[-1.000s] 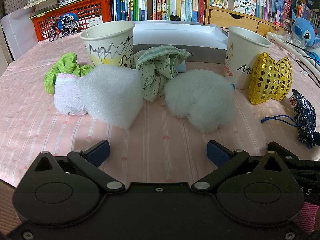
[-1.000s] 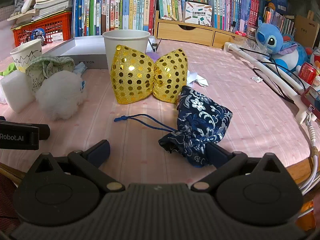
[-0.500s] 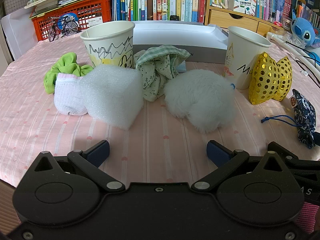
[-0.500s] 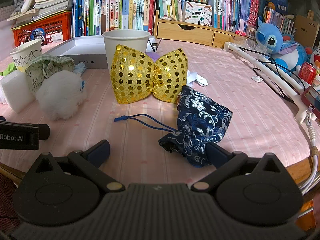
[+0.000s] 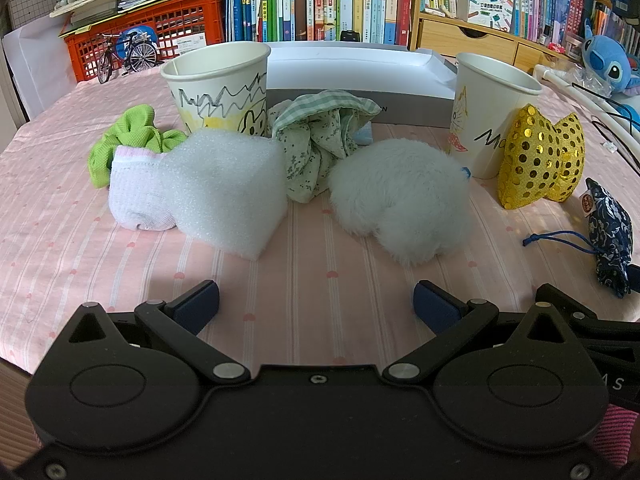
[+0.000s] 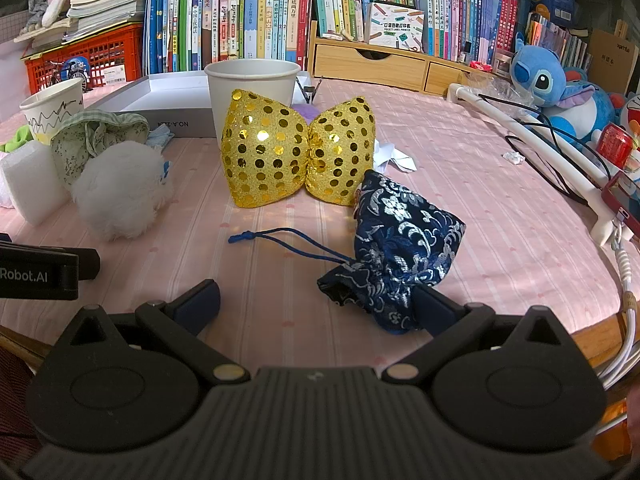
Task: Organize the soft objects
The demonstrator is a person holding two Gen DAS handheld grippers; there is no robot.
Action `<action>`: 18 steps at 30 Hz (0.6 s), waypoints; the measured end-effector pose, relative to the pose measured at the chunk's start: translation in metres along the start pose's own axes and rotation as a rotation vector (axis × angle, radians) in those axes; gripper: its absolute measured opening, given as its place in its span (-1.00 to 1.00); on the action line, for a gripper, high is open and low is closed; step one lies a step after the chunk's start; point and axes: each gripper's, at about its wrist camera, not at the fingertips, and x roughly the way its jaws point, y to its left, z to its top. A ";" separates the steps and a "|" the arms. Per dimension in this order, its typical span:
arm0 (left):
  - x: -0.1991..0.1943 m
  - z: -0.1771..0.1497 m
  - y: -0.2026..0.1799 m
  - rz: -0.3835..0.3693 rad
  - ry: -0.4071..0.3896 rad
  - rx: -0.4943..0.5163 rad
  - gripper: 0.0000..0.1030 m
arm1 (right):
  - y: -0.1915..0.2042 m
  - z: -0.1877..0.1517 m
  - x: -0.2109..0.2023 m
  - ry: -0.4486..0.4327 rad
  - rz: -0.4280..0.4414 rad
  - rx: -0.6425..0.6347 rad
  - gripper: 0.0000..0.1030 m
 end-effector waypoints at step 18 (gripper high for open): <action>0.001 0.002 0.002 -0.009 0.011 0.010 1.00 | 0.001 -0.001 0.000 -0.010 0.002 0.002 1.00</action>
